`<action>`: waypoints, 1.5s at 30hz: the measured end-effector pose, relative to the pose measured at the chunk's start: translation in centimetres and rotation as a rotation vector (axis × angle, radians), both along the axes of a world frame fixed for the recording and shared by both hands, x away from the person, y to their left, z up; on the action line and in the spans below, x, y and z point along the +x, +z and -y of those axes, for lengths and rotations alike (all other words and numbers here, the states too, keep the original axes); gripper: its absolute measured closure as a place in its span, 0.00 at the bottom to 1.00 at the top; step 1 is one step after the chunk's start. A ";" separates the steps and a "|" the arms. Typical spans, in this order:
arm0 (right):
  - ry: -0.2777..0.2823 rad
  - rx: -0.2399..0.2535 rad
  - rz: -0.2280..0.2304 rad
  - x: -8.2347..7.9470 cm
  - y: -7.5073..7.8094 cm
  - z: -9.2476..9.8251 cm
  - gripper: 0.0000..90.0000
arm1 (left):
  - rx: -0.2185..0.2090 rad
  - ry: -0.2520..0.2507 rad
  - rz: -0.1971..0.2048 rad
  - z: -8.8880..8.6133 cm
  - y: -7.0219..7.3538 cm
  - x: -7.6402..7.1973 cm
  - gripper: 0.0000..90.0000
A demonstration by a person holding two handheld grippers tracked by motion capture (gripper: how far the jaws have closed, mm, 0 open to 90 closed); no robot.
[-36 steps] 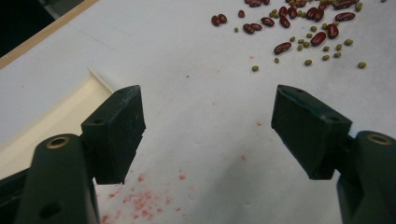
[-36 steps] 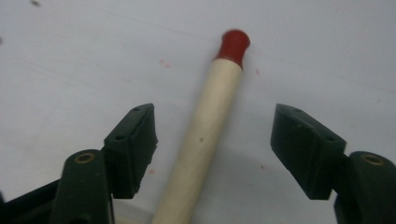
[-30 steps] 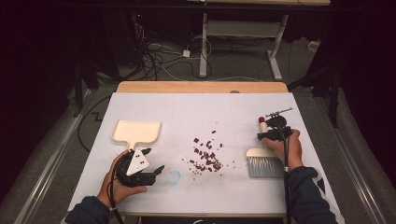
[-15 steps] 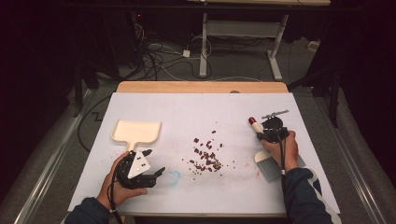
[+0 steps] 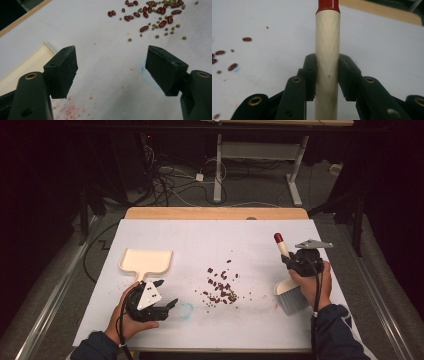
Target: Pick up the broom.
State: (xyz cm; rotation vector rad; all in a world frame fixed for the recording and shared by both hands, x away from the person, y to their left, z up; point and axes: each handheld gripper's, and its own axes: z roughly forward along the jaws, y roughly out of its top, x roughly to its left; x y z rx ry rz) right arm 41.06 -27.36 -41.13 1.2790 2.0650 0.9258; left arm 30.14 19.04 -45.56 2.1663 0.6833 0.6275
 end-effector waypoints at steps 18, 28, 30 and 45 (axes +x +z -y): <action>0.113 0.153 0.301 -6.7 6.2 -3.8 0.78 | -0.237 -0.331 -0.060 13.5 5.0 0.4 0.26; 0.225 0.185 0.385 -10.0 6.6 -7.8 0.78 | -0.324 -0.328 -0.073 19.6 5.1 2.0 0.43; 0.249 0.194 0.376 -10.3 6.7 -8.3 0.78 | -0.331 -0.325 -0.098 19.8 4.5 2.7 0.49; 0.565 0.180 0.286 -9.9 7.3 -7.7 0.60 | -0.247 -0.393 -0.103 15.5 5.1 3.9 0.73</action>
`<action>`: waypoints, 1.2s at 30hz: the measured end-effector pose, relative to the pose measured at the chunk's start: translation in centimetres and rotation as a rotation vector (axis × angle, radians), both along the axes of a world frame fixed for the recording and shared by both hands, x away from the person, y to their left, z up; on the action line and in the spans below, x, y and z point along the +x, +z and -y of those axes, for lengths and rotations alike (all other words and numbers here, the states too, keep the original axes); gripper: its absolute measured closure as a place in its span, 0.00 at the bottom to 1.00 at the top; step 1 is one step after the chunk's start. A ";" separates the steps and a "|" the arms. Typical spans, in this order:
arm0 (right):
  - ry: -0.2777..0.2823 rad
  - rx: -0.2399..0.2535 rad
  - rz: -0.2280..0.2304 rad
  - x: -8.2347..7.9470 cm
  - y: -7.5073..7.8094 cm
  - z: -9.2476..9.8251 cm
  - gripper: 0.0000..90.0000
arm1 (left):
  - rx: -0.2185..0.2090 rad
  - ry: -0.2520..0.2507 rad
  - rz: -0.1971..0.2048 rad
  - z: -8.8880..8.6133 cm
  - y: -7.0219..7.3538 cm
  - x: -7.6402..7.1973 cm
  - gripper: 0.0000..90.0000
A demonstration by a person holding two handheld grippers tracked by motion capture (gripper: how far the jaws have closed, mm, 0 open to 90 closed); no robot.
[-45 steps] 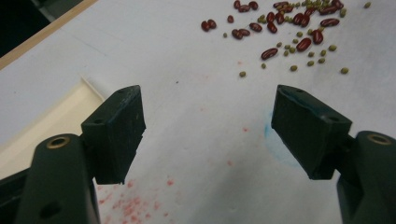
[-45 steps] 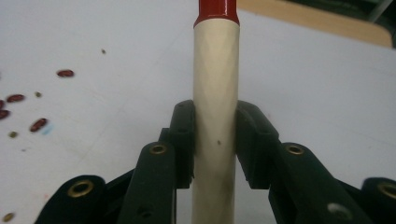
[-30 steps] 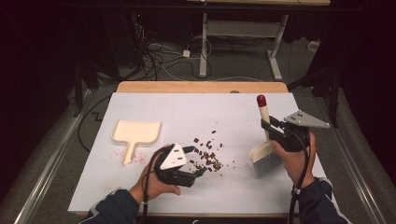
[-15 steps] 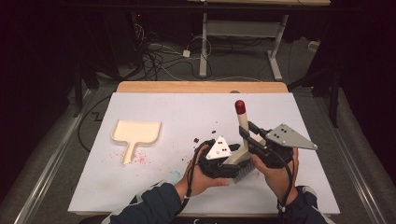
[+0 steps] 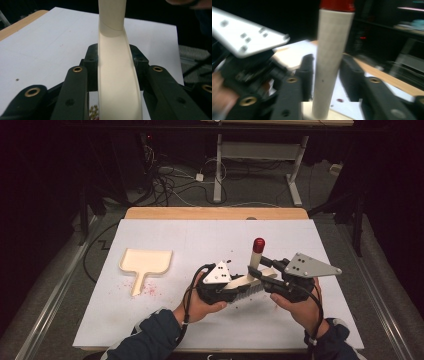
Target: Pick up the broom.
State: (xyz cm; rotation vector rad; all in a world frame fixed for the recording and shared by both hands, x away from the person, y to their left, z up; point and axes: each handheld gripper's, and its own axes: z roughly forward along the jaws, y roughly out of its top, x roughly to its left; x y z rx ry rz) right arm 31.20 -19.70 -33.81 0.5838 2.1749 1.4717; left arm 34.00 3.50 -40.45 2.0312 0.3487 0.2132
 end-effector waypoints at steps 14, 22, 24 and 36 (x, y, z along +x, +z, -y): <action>0.359 -0.367 -0.159 1.6 -5.1 -1.3 0.44 | 0.095 -0.225 -0.016 -4.0 -0.2 -1.9 0.72; 0.506 -0.387 -0.237 1.1 -7.2 -3.4 0.70 | 0.126 -0.298 -0.019 -3.6 -0.7 -2.5 0.72; 0.515 -0.389 -0.236 1.0 -7.3 -3.5 0.72 | 0.135 -0.301 -0.012 -3.6 -0.7 -2.6 0.72; 0.409 -0.371 -0.202 1.6 -6.6 -2.6 0.75 | 0.127 0.016 0.174 -7.0 0.7 -2.7 0.29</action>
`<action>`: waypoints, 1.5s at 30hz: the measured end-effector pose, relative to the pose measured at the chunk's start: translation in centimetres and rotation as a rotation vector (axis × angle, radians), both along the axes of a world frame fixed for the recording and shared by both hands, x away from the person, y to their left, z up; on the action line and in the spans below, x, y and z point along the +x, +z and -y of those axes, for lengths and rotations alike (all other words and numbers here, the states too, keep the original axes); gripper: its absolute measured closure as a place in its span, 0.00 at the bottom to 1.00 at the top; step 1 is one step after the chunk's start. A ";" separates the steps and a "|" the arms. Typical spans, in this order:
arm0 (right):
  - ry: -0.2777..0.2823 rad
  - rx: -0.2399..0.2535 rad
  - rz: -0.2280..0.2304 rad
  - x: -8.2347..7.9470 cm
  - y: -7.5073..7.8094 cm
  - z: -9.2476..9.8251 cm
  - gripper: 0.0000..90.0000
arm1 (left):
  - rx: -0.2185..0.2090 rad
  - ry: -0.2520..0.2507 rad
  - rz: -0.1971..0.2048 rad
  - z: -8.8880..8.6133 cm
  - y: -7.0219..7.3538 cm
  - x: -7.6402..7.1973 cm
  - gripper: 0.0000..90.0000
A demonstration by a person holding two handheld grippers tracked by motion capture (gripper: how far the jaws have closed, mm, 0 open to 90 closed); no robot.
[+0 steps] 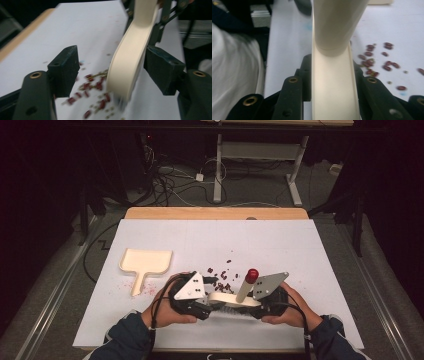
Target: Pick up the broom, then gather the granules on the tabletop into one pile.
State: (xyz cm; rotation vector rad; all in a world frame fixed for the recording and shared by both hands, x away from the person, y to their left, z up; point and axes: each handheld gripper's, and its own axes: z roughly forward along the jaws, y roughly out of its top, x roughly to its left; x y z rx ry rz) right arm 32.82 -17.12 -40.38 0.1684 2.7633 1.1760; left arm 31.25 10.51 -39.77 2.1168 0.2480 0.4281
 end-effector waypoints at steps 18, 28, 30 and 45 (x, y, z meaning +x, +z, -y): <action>-0.290 0.065 0.101 3.1 2.2 3.7 0.75 | 0.050 0.366 0.023 -9.9 -4.4 -1.7 0.22; -0.382 0.063 0.132 4.2 2.1 4.5 0.75 | 0.055 0.405 -0.011 -11.4 -5.6 -2.2 0.22; -0.424 0.062 0.135 5.1 1.9 4.6 0.75 | 0.062 0.407 -0.005 -11.2 -5.6 -2.3 0.22; -0.650 -0.073 0.255 14.1 -0.6 3.4 0.75 | 0.092 0.402 -0.037 -10.6 -6.2 -1.9 0.22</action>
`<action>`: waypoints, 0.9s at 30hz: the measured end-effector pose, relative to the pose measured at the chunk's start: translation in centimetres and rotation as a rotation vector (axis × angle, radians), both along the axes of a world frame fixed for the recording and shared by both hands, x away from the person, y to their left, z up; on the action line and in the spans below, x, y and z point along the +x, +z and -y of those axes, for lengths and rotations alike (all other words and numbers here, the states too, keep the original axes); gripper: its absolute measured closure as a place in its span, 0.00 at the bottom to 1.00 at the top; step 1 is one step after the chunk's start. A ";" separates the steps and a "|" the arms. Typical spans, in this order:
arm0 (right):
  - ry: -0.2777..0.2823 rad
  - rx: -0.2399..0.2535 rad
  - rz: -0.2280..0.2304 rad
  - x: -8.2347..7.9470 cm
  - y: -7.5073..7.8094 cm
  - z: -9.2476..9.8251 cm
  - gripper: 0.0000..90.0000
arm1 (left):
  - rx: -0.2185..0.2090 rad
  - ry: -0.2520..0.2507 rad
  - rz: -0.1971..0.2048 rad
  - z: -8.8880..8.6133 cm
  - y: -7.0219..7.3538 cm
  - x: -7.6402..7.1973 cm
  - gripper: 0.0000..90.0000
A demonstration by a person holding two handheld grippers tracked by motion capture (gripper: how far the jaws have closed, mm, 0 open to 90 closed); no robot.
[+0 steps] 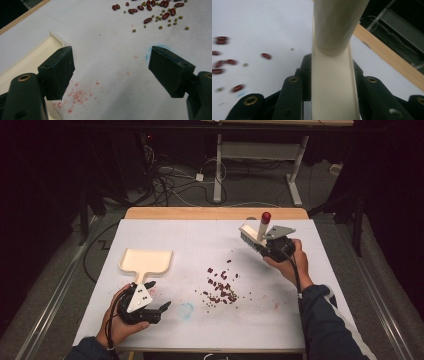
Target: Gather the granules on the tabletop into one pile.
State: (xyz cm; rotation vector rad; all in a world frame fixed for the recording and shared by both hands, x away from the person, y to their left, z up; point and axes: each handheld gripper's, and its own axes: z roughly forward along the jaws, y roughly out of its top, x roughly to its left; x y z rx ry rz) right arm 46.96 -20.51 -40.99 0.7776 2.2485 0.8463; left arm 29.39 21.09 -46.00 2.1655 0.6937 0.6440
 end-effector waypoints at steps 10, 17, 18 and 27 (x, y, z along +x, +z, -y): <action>-0.029 -0.102 0.001 3.5 -2.8 -3.9 0.75 | 0.003 -0.003 -0.001 -0.1 0.0 0.1 0.21; 0.076 -0.141 -0.011 2.3 -3.6 -7.1 0.75 | 0.010 -0.001 -0.001 -0.2 0.0 0.1 0.21; 0.096 -0.133 -0.011 2.0 -3.6 -7.5 0.75 | 0.010 0.000 -0.002 -0.2 0.0 0.1 0.21; 0.334 -0.058 -0.036 -3.0 -4.6 -8.5 0.72 | 0.019 0.001 -0.010 -0.2 -0.1 -0.1 0.21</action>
